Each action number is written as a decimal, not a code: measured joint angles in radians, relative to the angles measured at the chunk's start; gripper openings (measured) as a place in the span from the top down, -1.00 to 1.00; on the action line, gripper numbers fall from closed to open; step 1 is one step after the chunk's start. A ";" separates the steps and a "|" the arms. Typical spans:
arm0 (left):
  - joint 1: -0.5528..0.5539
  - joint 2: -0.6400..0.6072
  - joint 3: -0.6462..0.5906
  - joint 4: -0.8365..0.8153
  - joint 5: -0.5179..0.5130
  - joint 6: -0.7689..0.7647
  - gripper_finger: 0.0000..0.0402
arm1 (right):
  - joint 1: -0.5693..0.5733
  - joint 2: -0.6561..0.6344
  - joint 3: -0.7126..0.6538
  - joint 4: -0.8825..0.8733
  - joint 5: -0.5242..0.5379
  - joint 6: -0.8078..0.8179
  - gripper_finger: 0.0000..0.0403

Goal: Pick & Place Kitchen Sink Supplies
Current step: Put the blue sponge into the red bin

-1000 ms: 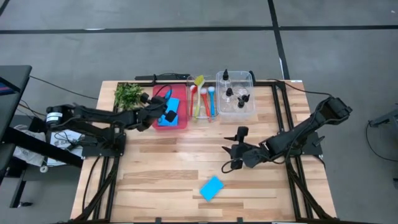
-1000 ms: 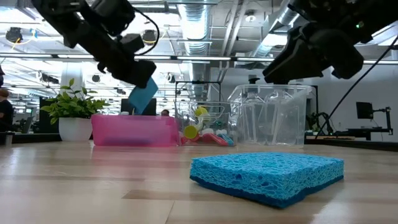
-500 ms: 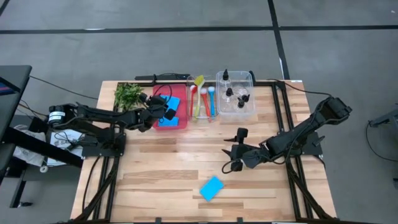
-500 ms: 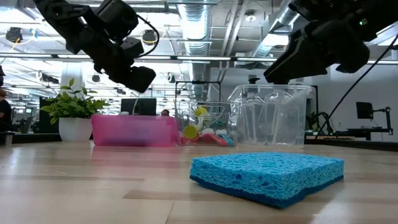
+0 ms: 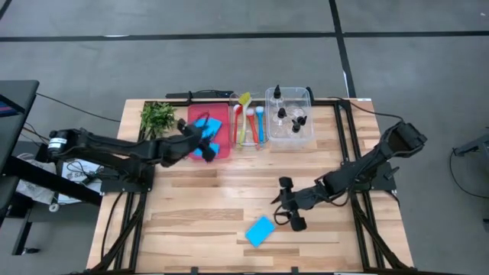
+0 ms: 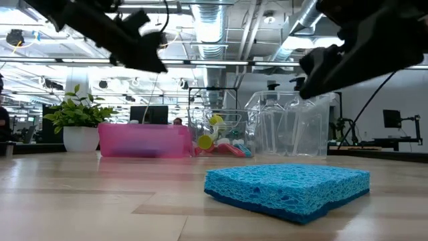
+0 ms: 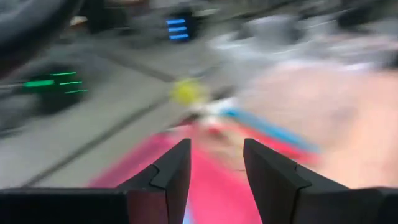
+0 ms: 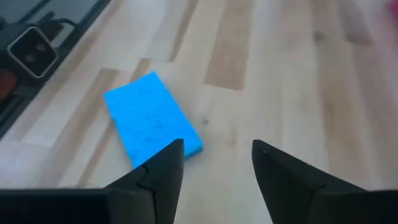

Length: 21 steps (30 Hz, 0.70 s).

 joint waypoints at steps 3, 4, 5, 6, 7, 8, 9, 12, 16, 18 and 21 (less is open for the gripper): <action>-0.040 -0.019 0.001 0.023 0.216 -0.029 0.27 | -0.006 0.065 0.000 0.069 -0.015 0.013 0.12; -0.056 -0.016 0.001 0.025 0.274 -0.032 0.27 | -0.011 0.091 0.000 0.093 -0.016 0.013 0.14; -0.074 -0.008 0.001 0.035 0.315 -0.032 0.27 | -0.017 0.115 0.000 0.115 -0.016 0.014 0.15; -0.093 0.003 0.001 0.050 0.337 -0.032 0.27 | -0.021 0.134 0.001 0.130 -0.016 0.019 0.15; -0.108 0.015 0.001 0.064 0.346 -0.031 0.27 | -0.024 0.155 0.001 0.143 -0.017 0.020 0.16; -0.120 0.026 0.001 0.075 0.346 -0.031 0.27 | -0.030 0.175 0.001 0.163 -0.019 0.020 0.16; -0.129 0.039 0.001 0.090 0.346 -0.031 0.27 | -0.036 0.193 0.001 0.188 -0.019 0.021 0.16; -0.144 0.066 0.001 0.124 0.347 -0.031 0.27 | -0.048 0.243 0.001 0.257 -0.055 0.020 0.15; -0.144 0.083 0.001 0.144 0.369 -0.028 0.27 | -0.070 0.307 0.002 0.340 -0.179 0.021 0.14; -0.144 0.084 0.001 0.148 0.369 -0.028 0.27 | -0.077 0.338 0.002 0.365 -0.226 0.021 0.14; -0.144 0.084 0.000 0.154 0.382 -0.033 0.27 | -0.087 0.397 0.002 0.391 -0.234 0.021 0.15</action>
